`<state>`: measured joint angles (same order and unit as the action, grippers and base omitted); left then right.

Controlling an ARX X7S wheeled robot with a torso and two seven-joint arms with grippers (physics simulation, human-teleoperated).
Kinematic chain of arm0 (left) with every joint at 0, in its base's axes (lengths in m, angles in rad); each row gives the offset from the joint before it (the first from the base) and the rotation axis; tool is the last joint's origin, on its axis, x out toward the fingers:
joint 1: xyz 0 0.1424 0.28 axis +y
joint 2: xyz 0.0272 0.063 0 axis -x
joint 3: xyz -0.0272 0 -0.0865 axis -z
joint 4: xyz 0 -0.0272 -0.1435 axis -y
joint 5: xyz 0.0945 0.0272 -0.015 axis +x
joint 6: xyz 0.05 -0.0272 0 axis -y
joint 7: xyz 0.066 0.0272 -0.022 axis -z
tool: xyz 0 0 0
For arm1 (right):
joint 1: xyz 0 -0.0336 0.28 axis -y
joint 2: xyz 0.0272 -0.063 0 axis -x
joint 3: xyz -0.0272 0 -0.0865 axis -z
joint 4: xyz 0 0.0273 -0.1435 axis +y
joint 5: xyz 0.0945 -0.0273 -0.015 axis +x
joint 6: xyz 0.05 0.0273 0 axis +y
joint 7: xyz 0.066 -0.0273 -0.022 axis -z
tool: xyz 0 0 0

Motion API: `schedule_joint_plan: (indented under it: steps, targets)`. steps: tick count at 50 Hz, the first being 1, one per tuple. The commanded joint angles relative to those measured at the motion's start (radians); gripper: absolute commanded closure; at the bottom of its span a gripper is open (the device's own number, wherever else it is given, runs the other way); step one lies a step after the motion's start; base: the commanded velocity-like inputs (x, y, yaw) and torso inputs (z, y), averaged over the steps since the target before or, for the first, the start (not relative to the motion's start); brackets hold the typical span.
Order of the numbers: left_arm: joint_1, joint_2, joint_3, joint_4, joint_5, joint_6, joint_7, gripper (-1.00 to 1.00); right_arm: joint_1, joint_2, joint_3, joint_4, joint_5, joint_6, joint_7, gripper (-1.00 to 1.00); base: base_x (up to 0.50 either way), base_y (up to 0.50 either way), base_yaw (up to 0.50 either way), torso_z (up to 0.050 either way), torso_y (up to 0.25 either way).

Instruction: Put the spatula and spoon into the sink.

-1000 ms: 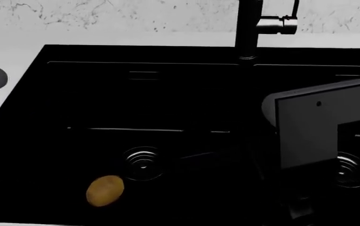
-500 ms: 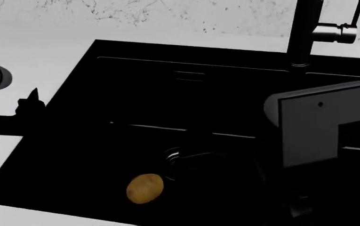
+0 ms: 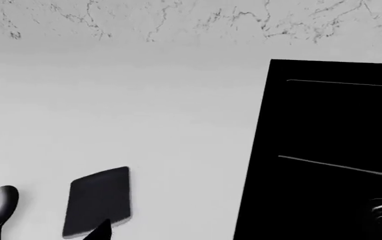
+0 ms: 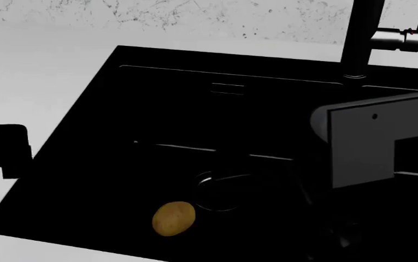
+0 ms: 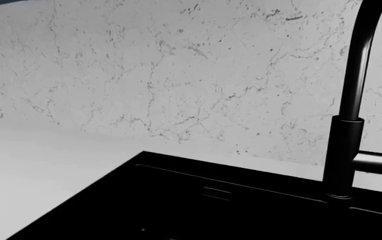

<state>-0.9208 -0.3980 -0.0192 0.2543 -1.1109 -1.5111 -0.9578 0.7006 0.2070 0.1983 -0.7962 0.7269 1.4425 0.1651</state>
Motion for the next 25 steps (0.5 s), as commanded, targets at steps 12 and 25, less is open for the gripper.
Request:
schedule_joint_plan:
  steps: [12, 25]
  targets:
    - [-0.062, -0.31, 0.193, -0.238, -0.792, 0.305, -0.565, -1.0, -0.034, -0.012, 0.069, -0.004, 0.034, 0.006, -0.002, -1.0, 0.0, 0.0, 0.0, 0.0, 0.0]
    - [-0.078, -0.27, 0.182, -0.349, -0.657, 0.368, -0.363, -1.0, -0.077, 0.002, 0.066, 0.02, 0.037, -0.051, -0.019, -1.0, 0.0, 0.0, 0.0, 0.0, 0.0]
